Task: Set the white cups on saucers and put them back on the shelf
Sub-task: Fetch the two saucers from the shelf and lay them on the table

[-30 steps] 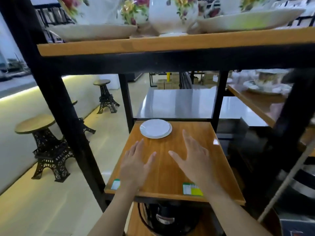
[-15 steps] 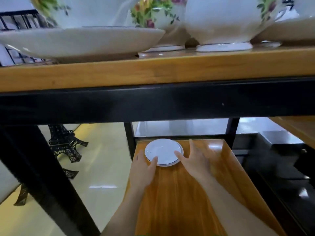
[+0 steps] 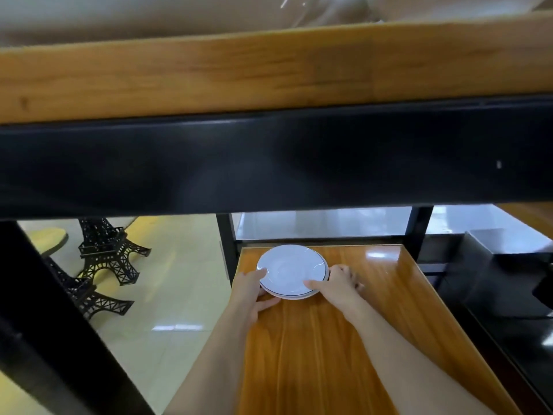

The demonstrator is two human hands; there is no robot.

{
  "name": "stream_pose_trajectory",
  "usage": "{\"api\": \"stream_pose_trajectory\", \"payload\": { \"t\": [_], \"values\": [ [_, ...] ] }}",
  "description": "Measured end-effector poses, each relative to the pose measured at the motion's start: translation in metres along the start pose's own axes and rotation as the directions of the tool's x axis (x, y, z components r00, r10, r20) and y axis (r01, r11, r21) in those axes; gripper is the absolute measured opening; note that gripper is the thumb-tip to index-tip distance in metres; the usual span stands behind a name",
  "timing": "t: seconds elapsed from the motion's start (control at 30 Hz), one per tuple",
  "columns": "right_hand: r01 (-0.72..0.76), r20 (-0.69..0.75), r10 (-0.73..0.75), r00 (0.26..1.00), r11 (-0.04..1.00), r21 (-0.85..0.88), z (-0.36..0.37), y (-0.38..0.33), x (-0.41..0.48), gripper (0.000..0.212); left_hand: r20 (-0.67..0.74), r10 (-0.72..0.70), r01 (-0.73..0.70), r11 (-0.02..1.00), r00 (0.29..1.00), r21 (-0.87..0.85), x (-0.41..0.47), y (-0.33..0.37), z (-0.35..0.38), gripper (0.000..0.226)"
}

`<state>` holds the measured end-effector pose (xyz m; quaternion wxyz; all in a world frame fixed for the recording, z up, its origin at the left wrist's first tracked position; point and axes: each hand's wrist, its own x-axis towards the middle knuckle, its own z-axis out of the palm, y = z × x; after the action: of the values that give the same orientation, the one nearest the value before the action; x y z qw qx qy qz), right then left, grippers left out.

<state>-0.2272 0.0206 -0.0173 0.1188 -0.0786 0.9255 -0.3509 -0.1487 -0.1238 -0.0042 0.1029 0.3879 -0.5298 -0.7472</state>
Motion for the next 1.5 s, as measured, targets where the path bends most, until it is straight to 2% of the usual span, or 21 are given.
{"api": "stream_pose_trajectory", "payload": {
  "t": [0.1,0.2,0.3,0.4,0.57,0.73,0.93,1.27,1.4,1.5],
  "values": [
    [0.012,-0.021,-0.01,1.0,0.993,0.114,-0.004,0.003,-0.008,0.059,0.003,-0.006,0.006,0.999,1.0,0.044,-0.003,-0.002,-0.001,0.057],
    [0.017,0.065,-0.037,0.997,0.959,0.282,-0.009,0.01,-0.023,0.05,0.014,0.019,-0.02,0.995,1.0,0.102,-0.013,-0.007,-0.001,0.055],
    [0.013,0.128,-0.077,0.989,0.899,0.437,-0.016,0.017,-0.041,0.053,0.079,0.071,-0.081,0.987,0.994,0.141,-0.032,-0.012,0.0,0.048],
    [0.03,0.113,-0.105,0.988,0.85,0.526,-0.024,0.023,-0.064,0.054,0.089,0.145,-0.159,0.969,0.985,0.189,-0.059,-0.02,0.001,0.045],
    [0.043,0.059,-0.111,0.992,0.739,0.673,-0.035,0.037,-0.108,0.051,0.134,0.192,-0.212,0.965,0.972,0.156,-0.109,-0.045,-0.003,0.042],
    [0.05,0.03,-0.103,0.994,0.697,0.715,-0.039,0.056,-0.159,0.05,0.094,0.246,-0.255,0.962,0.965,0.101,-0.163,-0.074,-0.01,0.037],
    [0.042,0.026,-0.092,0.995,0.659,0.751,-0.051,0.084,-0.226,0.045,0.097,0.242,-0.254,0.959,0.965,0.128,-0.223,-0.103,-0.018,0.034],
    [0.169,-0.25,0.025,0.968,0.671,0.722,-0.088,0.138,-0.348,0.051,0.335,0.283,-0.343,0.93,0.899,0.134,-0.329,-0.142,-0.009,0.036],
    [0.143,-0.307,0.137,0.942,0.663,0.735,-0.112,0.179,-0.407,0.052,0.454,0.209,-0.295,0.947,0.866,0.127,-0.376,-0.173,0.012,0.036],
    [0.125,-0.391,0.231,0.891,0.702,0.701,-0.139,0.216,-0.456,0.051,0.55,0.144,-0.281,0.944,0.823,0.173,-0.417,-0.199,0.038,0.036]
  ]
}}
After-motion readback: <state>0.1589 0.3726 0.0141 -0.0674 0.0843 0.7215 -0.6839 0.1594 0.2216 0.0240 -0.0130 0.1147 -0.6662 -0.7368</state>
